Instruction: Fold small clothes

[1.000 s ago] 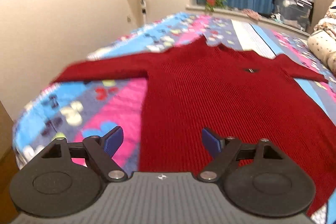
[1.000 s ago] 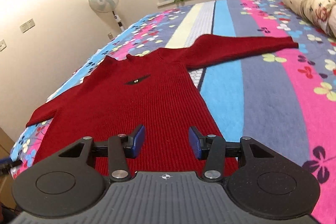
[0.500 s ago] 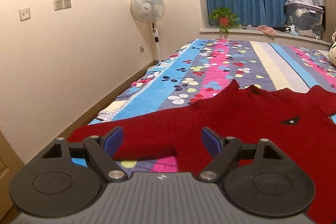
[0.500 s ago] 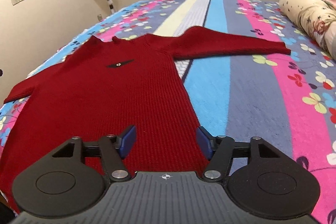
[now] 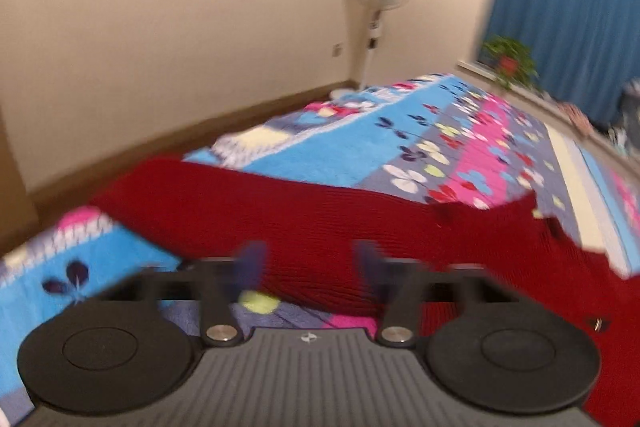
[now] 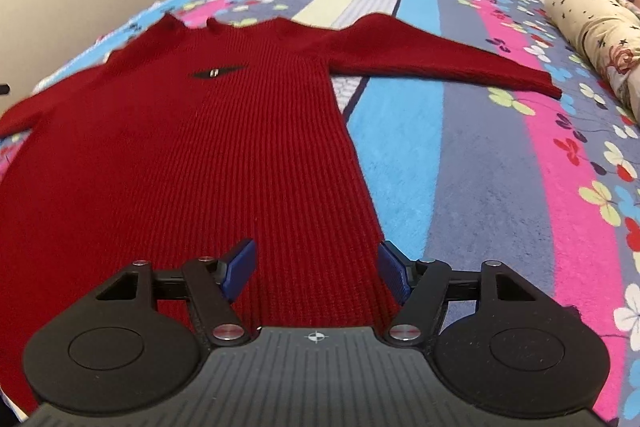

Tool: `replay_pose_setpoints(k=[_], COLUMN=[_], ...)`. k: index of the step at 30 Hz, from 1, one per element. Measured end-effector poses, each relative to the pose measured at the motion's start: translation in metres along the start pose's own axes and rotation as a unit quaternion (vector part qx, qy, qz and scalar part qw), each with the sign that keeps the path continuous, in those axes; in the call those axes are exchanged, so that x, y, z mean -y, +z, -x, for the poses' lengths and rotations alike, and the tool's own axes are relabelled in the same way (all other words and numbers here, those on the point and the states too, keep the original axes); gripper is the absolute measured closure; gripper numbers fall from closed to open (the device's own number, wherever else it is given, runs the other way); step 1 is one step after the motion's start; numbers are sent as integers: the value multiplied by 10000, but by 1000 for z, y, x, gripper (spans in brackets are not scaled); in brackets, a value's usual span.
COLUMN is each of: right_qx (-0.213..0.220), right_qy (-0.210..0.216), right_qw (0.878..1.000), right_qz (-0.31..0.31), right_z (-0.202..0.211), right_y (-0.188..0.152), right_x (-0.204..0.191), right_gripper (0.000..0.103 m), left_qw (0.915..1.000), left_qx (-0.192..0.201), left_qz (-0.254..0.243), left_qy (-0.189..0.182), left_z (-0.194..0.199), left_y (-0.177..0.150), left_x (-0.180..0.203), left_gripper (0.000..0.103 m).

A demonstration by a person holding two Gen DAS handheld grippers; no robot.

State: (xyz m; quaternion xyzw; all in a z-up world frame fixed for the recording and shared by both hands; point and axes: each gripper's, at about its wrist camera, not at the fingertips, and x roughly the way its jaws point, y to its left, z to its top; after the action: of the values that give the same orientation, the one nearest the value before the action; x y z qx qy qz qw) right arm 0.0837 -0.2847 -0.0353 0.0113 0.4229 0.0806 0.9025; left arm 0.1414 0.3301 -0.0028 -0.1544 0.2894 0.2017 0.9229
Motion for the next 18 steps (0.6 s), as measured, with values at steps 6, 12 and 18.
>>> replay_pose_setpoints(k=[6, 12, 18], right_qx=[-100, -178, -384], right_qy=[-47, -15, -99], right_qw=[9996, 9994, 9986], right_qz=[266, 290, 338], right_z=[-8, -12, -21], right_y=[1, -1, -5], right_x=[-5, -5, -4], right_gripper=[41, 41, 41], left_qw=[9981, 9853, 9584], left_qx=[-157, -377, -533], left_qz=[563, 1639, 2738], left_qy=[177, 295, 604], left_z=[-27, -59, -80], left_y=[19, 19, 8], left_x=[-32, -76, -125], left_gripper=[94, 62, 60])
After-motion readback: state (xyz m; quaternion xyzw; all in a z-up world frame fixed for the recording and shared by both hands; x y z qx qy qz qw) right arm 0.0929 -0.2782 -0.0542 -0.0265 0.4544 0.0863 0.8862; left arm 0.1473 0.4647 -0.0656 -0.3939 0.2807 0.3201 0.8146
